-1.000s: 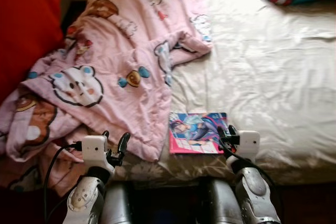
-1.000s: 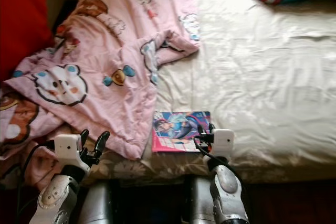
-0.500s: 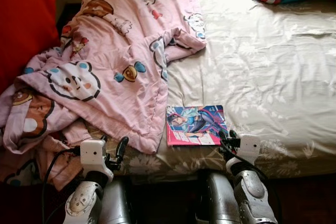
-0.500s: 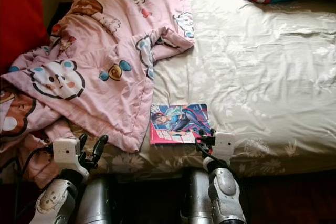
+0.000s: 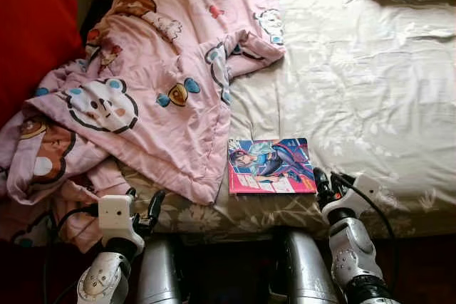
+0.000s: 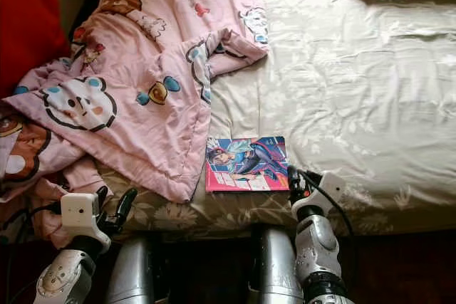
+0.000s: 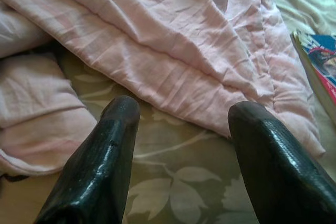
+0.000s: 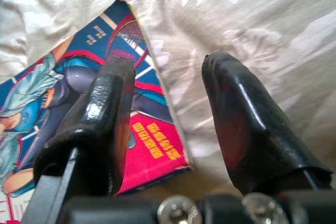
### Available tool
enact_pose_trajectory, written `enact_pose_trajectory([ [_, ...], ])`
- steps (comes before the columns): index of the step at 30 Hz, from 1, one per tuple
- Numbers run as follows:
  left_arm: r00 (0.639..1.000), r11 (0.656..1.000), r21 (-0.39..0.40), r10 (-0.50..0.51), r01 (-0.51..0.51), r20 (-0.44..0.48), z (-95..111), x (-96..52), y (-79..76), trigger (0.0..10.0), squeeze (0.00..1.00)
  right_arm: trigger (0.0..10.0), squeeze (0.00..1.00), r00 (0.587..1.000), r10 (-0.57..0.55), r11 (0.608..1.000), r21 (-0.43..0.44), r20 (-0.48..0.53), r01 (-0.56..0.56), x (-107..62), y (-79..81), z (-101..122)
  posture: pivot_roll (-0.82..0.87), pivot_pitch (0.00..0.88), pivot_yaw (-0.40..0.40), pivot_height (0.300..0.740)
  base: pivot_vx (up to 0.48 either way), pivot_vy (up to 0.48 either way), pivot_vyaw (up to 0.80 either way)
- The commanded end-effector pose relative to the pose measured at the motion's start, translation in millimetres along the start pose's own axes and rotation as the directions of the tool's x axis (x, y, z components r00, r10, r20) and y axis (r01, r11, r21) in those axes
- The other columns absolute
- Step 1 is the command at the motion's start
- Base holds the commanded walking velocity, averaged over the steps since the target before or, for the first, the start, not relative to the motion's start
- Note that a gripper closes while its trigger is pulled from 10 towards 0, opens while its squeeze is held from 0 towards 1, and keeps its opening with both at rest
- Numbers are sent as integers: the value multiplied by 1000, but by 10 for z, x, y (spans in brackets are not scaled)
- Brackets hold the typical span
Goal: Clean up the room
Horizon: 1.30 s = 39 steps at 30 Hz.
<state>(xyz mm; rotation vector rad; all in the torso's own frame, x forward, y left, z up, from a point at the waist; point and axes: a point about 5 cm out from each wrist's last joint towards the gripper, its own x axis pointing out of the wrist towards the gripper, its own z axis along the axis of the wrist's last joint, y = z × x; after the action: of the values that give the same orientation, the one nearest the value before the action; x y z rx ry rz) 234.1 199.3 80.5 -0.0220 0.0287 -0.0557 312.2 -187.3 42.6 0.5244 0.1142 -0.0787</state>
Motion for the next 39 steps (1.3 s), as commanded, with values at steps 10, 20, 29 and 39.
enact_pose_trajectory([
  [10, 999, 999, 46, -7, 8, -32, 3, -63, 46, 10000, 0, 10000, 0, 998, 47, 990, 136, -40, -41, -41, -68, -106, 153, 307, 17, 555, 0, 0, 0],
  [20, 999, 998, 55, -10, 12, -40, 19, -88, 68, 10000, 0, 10000, 0, 988, 134, 953, 283, -76, -108, -133, -163, -217, 163, 314, 27, 555, 0, 0, 0],
  [29, 999, 998, 61, -11, 14, -42, 45, -104, 63, 10000, 0, 10000, 0, 969, 221, 843, 520, -107, -134, -275, -266, -374, 194, 320, 38, 555, 0, 0, 0],
  [39, 999, 997, 71, -7, 10, -40, 75, -102, 86, 10000, 0, 10000, 0, 962, 269, 794, 576, -44, -196, -163, -132, -290, 212, 323, 52, 555, 0, 0, 0],
])
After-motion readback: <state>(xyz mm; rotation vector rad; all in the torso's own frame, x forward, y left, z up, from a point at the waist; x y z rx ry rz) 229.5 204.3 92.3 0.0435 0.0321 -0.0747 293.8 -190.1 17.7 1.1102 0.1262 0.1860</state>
